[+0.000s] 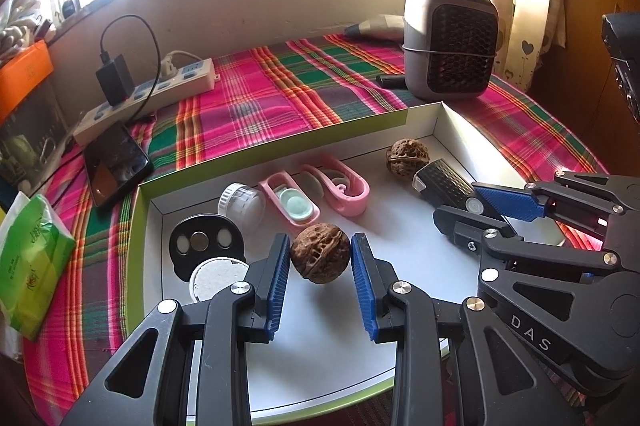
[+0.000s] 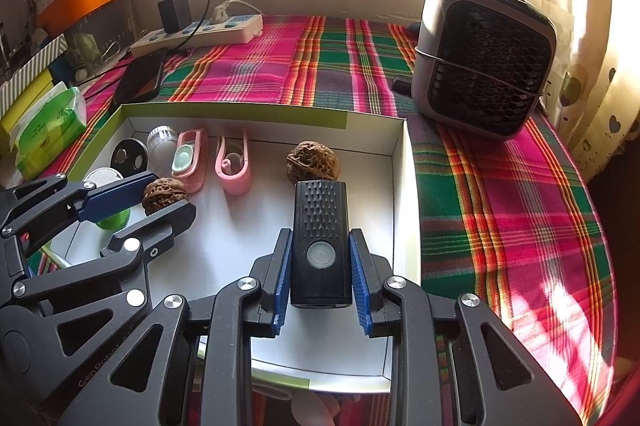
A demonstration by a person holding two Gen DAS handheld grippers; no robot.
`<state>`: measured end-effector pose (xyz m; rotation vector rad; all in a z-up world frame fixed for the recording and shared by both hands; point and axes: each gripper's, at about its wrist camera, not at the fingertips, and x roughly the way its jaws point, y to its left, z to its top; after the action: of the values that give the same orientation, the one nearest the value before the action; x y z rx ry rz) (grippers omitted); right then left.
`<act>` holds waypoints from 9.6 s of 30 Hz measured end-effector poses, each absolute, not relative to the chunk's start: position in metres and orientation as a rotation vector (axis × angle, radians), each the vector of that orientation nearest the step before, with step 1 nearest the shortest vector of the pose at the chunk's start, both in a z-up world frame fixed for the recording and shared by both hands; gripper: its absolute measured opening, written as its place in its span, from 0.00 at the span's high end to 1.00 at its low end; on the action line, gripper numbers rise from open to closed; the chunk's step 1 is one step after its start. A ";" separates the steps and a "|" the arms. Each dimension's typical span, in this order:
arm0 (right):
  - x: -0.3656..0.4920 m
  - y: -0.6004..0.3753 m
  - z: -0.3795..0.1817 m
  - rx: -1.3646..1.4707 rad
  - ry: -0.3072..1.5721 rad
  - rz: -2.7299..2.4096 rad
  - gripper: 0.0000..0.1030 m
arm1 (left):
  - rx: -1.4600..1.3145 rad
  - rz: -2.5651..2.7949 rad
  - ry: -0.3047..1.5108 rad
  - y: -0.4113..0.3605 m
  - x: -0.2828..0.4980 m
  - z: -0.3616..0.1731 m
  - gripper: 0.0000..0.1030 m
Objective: Organize objects
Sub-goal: 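Carry the black remote and walnut with both grippers into the box, then open both grippers to release the remote and walnut inside the box, then lift both open grippers up out of the box, then move the right gripper toward the white knob while the left approaches the white cable, then close the right gripper on the white round knob, then close the left gripper on the white USB cable while the right holds the knob, then lift the knob and cable with both grippers toward the box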
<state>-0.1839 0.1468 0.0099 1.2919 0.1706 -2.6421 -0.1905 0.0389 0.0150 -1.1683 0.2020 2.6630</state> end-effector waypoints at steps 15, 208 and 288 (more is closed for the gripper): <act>-0.181 0.147 0.010 1.288 0.155 -2.650 0.72 | -1.225 2.656 0.157 0.034 -0.193 0.010 0.71; -0.074 0.240 0.005 1.265 -0.165 -2.725 0.77 | -1.171 2.414 0.140 0.110 -0.105 0.006 0.84; -0.087 0.230 0.005 1.296 -0.045 -2.758 0.55 | -1.111 2.514 0.029 0.069 -0.080 0.027 0.84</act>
<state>-0.0873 0.2302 0.0054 1.2964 -0.0449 -2.7576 -0.0801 0.0685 0.0268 -1.1107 0.0293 2.5135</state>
